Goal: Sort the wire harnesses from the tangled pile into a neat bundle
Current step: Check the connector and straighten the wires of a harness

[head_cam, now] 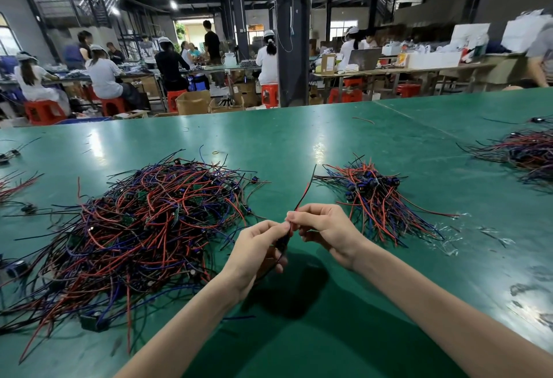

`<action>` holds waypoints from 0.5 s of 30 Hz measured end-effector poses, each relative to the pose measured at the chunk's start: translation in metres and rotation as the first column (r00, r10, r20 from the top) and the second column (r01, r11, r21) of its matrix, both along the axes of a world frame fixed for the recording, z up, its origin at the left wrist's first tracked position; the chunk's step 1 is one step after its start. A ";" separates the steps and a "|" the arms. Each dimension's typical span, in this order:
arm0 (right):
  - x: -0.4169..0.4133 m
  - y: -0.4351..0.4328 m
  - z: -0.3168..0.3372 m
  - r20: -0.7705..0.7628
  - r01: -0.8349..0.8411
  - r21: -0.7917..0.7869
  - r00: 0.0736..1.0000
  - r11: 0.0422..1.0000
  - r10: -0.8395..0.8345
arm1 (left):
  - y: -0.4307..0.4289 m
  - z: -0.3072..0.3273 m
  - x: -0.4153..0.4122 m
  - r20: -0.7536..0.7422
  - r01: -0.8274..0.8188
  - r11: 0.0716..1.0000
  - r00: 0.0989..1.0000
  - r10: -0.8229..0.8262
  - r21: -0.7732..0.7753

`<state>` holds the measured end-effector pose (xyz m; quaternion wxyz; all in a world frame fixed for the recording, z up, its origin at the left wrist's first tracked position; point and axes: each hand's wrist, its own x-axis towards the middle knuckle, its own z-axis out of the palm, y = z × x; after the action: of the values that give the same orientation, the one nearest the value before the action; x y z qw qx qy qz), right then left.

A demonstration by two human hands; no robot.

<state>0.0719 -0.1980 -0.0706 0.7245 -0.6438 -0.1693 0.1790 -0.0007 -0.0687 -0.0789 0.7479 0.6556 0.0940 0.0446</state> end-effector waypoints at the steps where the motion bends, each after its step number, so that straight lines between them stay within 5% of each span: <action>1: -0.001 0.000 0.000 0.006 -0.014 -0.014 1.000 1.000 0.014 | 0.000 0.000 0.000 0.007 -0.005 1.000 1.000 0.005 -0.012; 15: 0.018 -0.011 0.001 -0.042 0.122 -0.002 0.992 0.993 -0.122 | -0.003 -0.003 0.002 0.017 -0.051 0.992 0.999 0.050 0.118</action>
<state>0.0899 -0.2089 -0.0698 0.7375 -0.6489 -0.1143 0.1480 0.0015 -0.0716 -0.0818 0.7071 0.6958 0.1024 0.0737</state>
